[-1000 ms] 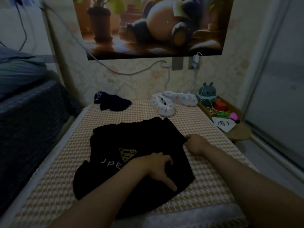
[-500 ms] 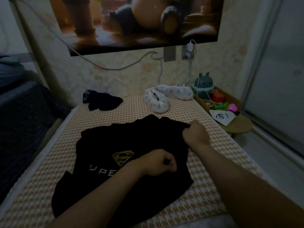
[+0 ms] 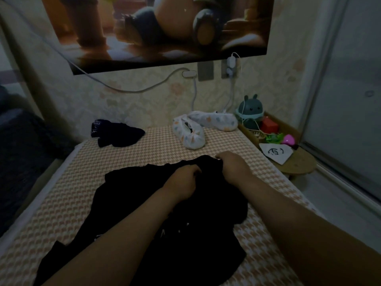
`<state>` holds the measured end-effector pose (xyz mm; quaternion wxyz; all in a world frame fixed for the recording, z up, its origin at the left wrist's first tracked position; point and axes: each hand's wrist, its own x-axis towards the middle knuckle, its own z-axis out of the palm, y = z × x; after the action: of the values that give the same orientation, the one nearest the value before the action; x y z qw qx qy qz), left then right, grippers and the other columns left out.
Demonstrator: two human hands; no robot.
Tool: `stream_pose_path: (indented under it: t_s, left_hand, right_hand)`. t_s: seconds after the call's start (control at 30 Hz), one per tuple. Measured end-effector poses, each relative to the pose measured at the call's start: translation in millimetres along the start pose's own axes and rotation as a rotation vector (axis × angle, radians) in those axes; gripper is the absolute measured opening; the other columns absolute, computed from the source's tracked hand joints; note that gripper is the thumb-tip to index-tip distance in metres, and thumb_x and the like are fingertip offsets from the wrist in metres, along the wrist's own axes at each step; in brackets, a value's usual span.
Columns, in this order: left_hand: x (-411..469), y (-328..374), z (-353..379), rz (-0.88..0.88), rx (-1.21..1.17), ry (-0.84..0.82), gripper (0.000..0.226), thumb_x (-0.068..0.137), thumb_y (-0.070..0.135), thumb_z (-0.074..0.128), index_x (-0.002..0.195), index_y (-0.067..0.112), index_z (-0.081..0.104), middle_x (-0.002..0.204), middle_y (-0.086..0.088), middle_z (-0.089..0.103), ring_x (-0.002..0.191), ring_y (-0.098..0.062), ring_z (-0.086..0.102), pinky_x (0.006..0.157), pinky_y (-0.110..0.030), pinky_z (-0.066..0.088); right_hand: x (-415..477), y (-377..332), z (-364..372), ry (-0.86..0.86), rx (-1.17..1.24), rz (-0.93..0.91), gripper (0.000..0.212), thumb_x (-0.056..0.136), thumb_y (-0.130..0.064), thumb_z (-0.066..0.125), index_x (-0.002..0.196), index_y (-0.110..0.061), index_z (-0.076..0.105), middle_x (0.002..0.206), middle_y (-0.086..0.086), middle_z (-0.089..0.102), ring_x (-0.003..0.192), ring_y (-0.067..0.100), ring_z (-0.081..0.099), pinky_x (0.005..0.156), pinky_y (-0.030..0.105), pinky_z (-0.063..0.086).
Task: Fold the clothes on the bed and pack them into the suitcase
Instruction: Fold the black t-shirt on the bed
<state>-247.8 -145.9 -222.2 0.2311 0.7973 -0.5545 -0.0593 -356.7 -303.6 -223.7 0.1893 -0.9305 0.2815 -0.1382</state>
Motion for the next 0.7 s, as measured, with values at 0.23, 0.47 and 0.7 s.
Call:
stream_pose_path:
  t_s: [0.23, 0.47, 0.7]
  left_hand:
    - [55.7, -78.8, 8.5, -0.117, 0.290, -0.205, 0.051, 0.099, 0.032, 0.046, 0.144, 0.010, 0.037, 0.145, -0.014, 0.042, 0.129, -0.032, 0.043, 0.106, -0.044, 0.036]
    - [83.9, -98.7, -7.3, -0.164, 0.554, 0.033, 0.024, 0.097, 0.037, 0.045, 0.108, 0.019, 0.057, 0.108, -0.006, 0.061, 0.093, -0.025, 0.057, 0.079, -0.035, 0.038]
    - [61.2, -112.7, -12.3, -0.165, 0.255, 0.138, 0.042, 0.094, 0.027, 0.055, 0.134, 0.017, 0.049, 0.126, -0.013, 0.051, 0.110, -0.032, 0.051, 0.090, -0.039, 0.044]
  right_hand:
    - [49.0, 20.2, 15.0, -0.311, -0.178, -0.059, 0.067, 0.097, -0.049, 0.048, 0.153, -0.026, 0.021, 0.149, 0.007, 0.040, 0.135, 0.032, 0.036, 0.112, 0.053, 0.019]
    - [52.5, 41.1, 15.3, 0.176, -0.441, 0.036, 0.028, 0.091, -0.049, 0.055, 0.097, -0.022, 0.060, 0.096, 0.004, 0.064, 0.096, 0.028, 0.058, 0.101, 0.045, 0.030]
    - [59.4, 4.5, 30.7, 0.074, -0.479, -0.229, 0.049, 0.094, -0.047, 0.046, 0.137, -0.023, 0.048, 0.142, 0.014, 0.042, 0.128, 0.033, 0.038, 0.109, 0.052, 0.023]
